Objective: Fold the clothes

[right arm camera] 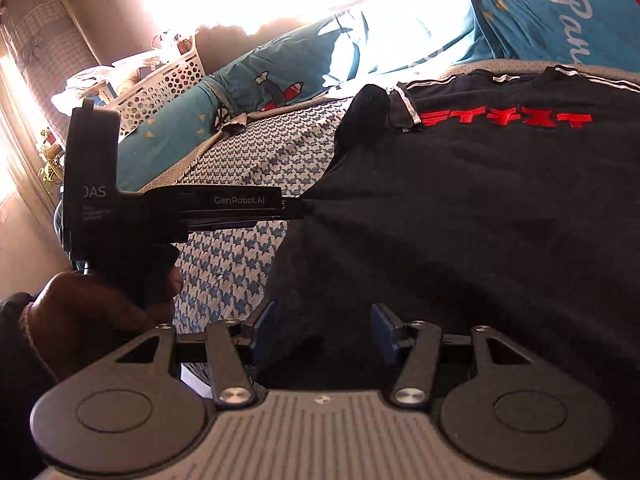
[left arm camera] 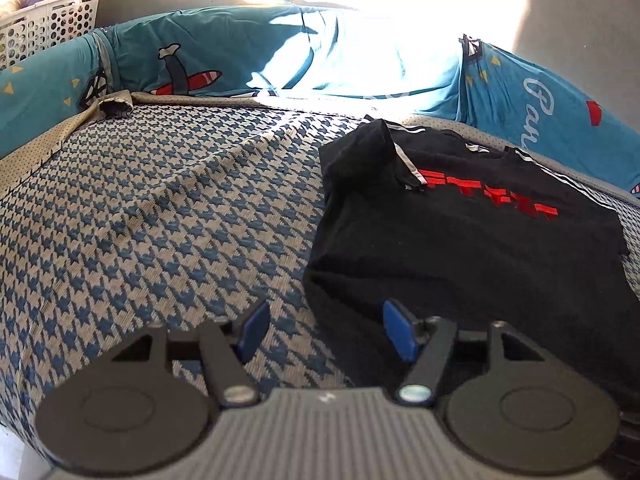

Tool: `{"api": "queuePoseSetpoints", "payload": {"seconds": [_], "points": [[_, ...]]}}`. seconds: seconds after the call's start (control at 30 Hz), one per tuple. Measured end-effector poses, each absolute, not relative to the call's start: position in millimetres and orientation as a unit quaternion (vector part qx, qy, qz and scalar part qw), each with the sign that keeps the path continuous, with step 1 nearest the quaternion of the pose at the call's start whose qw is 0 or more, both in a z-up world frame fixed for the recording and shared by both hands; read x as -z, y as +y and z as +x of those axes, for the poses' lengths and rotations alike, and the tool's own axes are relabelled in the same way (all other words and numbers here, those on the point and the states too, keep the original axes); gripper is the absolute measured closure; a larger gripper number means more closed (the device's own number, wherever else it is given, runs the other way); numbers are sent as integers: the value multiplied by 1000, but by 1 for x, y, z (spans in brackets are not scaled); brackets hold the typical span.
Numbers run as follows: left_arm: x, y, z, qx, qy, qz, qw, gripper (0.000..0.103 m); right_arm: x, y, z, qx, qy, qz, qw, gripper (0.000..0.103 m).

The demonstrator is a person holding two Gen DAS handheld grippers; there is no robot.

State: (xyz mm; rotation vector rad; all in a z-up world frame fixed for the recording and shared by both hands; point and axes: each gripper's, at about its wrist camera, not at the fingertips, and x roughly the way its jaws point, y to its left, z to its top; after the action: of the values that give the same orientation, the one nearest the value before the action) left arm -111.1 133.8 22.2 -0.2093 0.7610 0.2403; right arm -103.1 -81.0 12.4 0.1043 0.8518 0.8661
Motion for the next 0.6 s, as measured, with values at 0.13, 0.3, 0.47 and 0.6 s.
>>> {"api": "queuePoseSetpoints", "payload": {"seconds": [0.13,0.3,0.47,0.6], "points": [[-23,133,-114,-119,368,-99,917,35,-11,-72,-109,-413,399,43,818,50],[-27,137,-117,-127,363,-103,917,33,-7,-51,-119,-420,392,7,818,51],[-31,143,-122,-133,357,-111,918,33,-3,-39,-128,-414,382,-28,826,70],[-35,149,-125,-136,352,-122,918,33,-4,-34,-130,-410,369,-34,834,88]]}}
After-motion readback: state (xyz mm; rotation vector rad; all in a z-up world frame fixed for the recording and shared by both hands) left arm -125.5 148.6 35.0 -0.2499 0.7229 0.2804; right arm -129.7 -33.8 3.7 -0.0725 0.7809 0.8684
